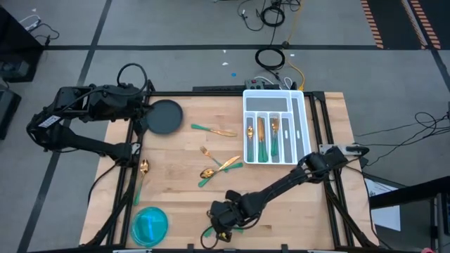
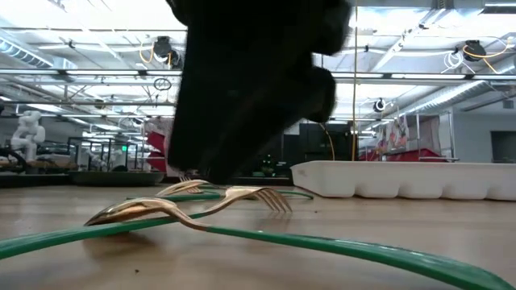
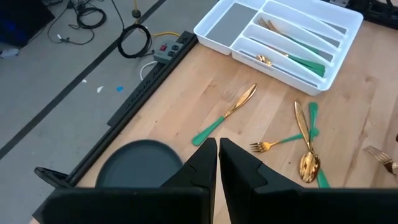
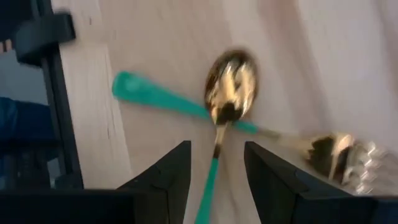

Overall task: Sort silverware
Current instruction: Put the green spoon on the silverware organizer

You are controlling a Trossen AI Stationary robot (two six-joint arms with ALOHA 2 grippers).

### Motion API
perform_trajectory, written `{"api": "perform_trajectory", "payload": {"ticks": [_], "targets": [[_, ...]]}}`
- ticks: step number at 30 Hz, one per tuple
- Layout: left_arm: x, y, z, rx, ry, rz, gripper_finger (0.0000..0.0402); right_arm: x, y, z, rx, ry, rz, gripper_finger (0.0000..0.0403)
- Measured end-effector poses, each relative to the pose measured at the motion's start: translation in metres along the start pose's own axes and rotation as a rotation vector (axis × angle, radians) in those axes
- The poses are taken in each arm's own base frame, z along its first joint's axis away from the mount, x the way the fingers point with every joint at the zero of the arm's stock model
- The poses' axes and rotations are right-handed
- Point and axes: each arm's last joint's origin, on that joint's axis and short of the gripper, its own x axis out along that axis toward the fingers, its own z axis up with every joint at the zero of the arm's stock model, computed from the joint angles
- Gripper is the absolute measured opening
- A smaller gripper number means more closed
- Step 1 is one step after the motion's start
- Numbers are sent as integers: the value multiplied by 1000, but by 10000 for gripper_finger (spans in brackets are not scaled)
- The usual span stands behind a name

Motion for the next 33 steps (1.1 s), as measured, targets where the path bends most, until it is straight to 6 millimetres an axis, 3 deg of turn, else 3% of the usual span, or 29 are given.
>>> {"api": "perform_trajectory", "payload": {"ticks": [8, 26, 30, 33], "targets": [[0, 0, 0, -18, 0, 0, 28, 22, 3, -14, 16, 32, -22, 143], [0, 0, 0, -43, 0, 0, 28, 37, -10, -10, -1, 35, -79, 122], [0, 0, 0, -43, 0, 0, 28, 46, -13, -14, 26, 78, -87, 93], [0, 0, 0, -44, 0, 0, 28, 49, -15, -16, 31, 101, -91, 41]]}}
